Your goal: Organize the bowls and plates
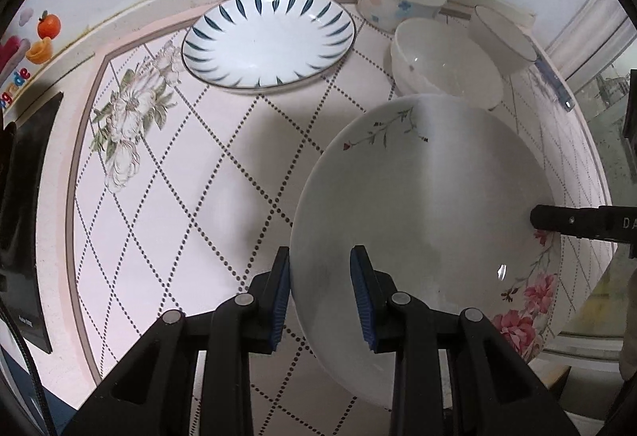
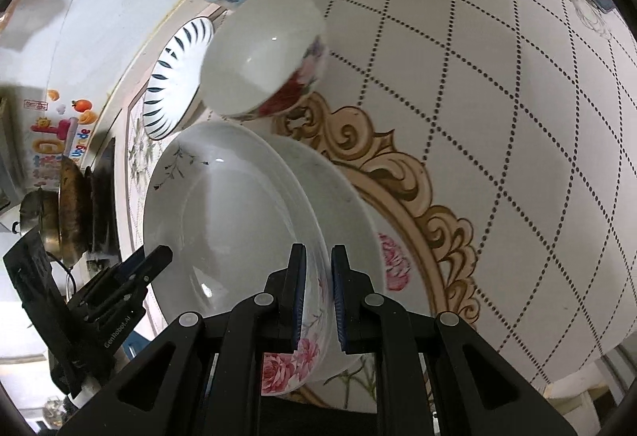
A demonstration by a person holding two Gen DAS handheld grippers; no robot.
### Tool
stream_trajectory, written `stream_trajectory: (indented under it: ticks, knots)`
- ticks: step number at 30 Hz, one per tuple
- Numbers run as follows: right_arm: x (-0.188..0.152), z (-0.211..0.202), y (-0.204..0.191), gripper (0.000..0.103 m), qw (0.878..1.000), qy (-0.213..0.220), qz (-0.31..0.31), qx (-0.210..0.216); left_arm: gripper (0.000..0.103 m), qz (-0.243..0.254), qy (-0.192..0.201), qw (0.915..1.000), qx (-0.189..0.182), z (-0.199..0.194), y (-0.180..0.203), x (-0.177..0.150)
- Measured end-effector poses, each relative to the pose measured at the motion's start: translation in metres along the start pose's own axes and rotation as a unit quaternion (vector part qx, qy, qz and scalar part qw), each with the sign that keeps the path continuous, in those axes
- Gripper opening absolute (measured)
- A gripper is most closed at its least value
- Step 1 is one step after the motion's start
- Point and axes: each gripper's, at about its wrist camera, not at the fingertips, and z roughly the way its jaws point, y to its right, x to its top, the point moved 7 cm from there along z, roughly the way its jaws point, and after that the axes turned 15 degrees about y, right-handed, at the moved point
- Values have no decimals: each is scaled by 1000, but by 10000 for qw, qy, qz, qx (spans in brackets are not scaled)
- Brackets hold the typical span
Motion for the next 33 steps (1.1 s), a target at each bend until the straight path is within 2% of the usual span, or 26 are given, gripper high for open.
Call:
stream_trajectory:
  ticks: [17, 33]
  knots:
    - [-8, 15, 5, 15, 9996, -181, -151, -134, 27, 367, -63, 9991, 223, 14, 7, -9]
    - [-17, 12, 6, 17, 9990, -443, 29, -33, 27, 267, -201, 9992, 227, 17, 5, -14]
